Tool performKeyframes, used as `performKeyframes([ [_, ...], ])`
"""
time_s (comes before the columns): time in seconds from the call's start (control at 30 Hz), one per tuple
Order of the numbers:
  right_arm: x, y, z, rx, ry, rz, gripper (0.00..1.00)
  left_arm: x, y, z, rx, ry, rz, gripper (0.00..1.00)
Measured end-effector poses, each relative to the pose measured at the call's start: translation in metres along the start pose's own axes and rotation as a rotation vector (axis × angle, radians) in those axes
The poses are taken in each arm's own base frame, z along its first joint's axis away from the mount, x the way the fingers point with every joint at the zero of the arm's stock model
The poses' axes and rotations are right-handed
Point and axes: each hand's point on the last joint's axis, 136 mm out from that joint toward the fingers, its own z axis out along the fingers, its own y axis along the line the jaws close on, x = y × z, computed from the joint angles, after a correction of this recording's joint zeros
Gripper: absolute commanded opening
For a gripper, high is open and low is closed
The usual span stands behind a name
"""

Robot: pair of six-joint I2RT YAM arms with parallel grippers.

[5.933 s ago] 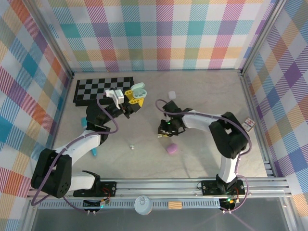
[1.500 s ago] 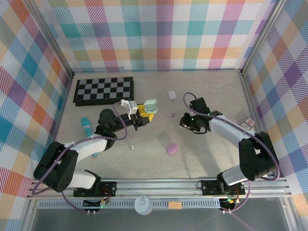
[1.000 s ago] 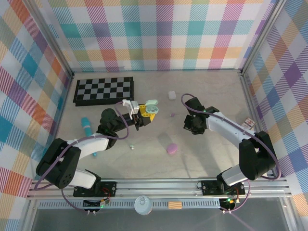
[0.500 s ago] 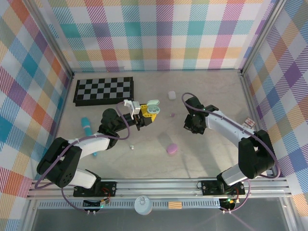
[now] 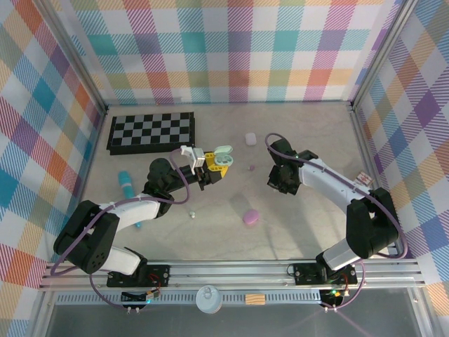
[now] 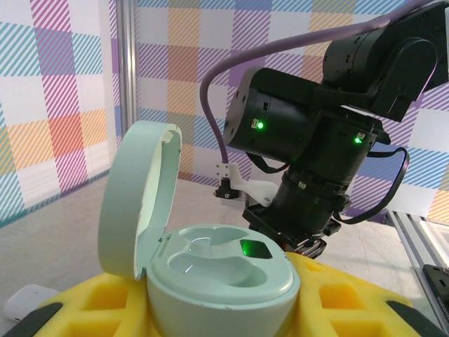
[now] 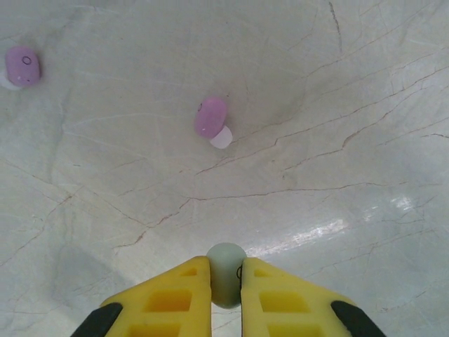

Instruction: Insert the wireless bluetooth earbuds into the charging case

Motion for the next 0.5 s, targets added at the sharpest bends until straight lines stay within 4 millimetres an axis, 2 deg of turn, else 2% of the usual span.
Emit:
performKeyframes([
  [0.5,0.0059,0.0008,0.0005,0.012,0.048,-0.005,0.13,0.0029,0.0001,0.0001,0.0,0.011,-0.009,0.32],
])
